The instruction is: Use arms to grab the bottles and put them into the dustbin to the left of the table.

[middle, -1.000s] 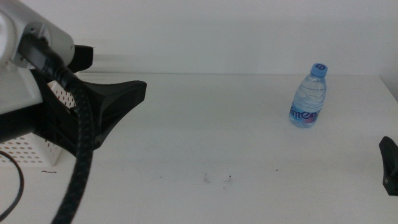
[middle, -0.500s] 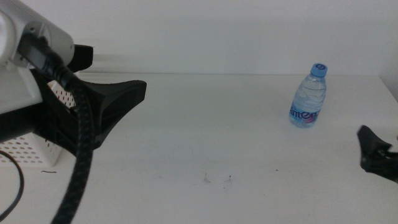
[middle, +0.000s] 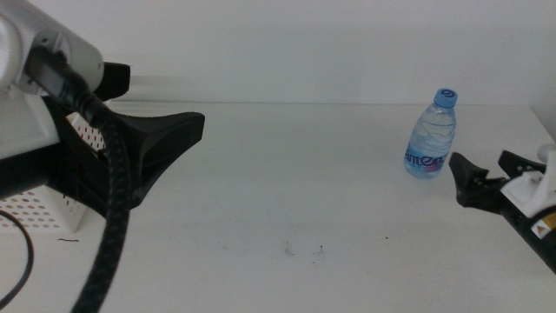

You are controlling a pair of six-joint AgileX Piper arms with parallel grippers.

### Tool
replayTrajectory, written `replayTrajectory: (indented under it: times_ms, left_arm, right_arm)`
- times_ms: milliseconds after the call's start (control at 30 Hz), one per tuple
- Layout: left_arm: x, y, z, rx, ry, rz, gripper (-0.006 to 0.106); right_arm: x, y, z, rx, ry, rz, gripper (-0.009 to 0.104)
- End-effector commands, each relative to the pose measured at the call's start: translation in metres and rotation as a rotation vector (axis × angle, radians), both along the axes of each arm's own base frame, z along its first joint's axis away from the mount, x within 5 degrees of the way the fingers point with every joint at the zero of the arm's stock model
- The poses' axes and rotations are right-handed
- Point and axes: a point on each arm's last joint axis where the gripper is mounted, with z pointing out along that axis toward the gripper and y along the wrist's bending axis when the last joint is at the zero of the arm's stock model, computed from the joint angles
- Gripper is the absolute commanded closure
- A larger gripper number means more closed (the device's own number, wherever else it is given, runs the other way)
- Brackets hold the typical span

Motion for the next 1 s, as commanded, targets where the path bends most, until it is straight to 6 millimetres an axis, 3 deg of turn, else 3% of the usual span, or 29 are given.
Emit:
replayTrajectory:
  times_ms: [0, 400, 967]
  left_arm:
    - [-0.002, 0.0, 0.002, -0.021, -0.004, -0.006, 0.007]
    - [-0.002, 0.0, 0.002, -0.021, -0.004, -0.006, 0.007]
    - [-0.002, 0.0, 0.002, -0.022, -0.006, -0.005, 0.007]
  right_arm:
    - [0.011, 0.004, -0.001, -0.017, -0.017, 0.035, 0.002]
    - [0.059, 0.017, -0.016, -0.103, 0.008, 0.068, 0.002]
    - [0.06, 0.015, -0.033, -0.173, 0.117, 0.065, 0.002]
